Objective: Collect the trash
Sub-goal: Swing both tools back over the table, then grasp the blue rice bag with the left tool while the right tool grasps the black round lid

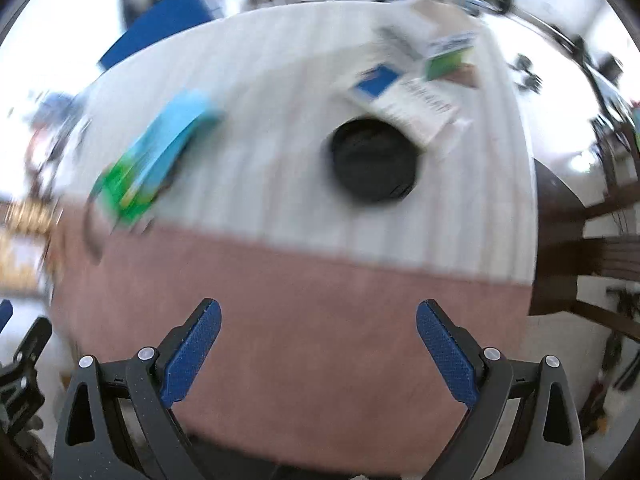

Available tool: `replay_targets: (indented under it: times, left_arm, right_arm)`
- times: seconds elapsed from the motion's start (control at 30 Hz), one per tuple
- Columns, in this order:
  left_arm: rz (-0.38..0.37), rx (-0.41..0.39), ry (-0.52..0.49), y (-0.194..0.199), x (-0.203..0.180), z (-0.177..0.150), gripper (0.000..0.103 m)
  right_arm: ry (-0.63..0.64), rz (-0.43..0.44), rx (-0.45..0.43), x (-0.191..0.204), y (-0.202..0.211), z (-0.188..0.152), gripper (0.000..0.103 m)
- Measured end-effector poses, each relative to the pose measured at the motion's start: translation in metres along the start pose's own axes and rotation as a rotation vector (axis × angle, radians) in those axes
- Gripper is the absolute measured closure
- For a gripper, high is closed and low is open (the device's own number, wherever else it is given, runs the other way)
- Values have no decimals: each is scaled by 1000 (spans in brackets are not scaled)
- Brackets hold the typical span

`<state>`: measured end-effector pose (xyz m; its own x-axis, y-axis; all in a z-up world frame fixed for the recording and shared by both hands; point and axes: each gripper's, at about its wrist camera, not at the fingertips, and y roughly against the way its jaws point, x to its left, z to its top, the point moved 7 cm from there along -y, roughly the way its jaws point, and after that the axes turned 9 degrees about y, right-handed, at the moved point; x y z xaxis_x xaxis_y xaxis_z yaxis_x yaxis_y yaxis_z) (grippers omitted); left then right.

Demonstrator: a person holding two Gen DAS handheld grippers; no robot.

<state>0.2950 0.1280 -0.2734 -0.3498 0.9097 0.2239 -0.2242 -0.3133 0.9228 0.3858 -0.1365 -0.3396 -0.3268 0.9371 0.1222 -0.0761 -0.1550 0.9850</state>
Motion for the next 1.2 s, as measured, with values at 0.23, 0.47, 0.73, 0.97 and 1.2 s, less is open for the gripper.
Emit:
replay_targets:
  times: [0.23,0.47,0.73,0.97,1.2]
  left_arm:
    - [-21,122,-241,-84,-55,86,0]
    - [-60,219,-368,-137,-77,115,0]
    - [-75,330,-477,-180,-95,115,0]
    - [-113,408,-413,-203,-92,105,2]
    - [-217,386,-293,-179,-89,88,15]
  right_arm:
    - [-188,-18,69,-65,-63,69,1]
    - [-194,-15,109,-60,-102,96,1]
    - [-222,-30,145,-57,-129,107,0]
    - [-208,-63,136,-42,-137,111,4]
    - [-203,-52,103,-31,-124,101,13]
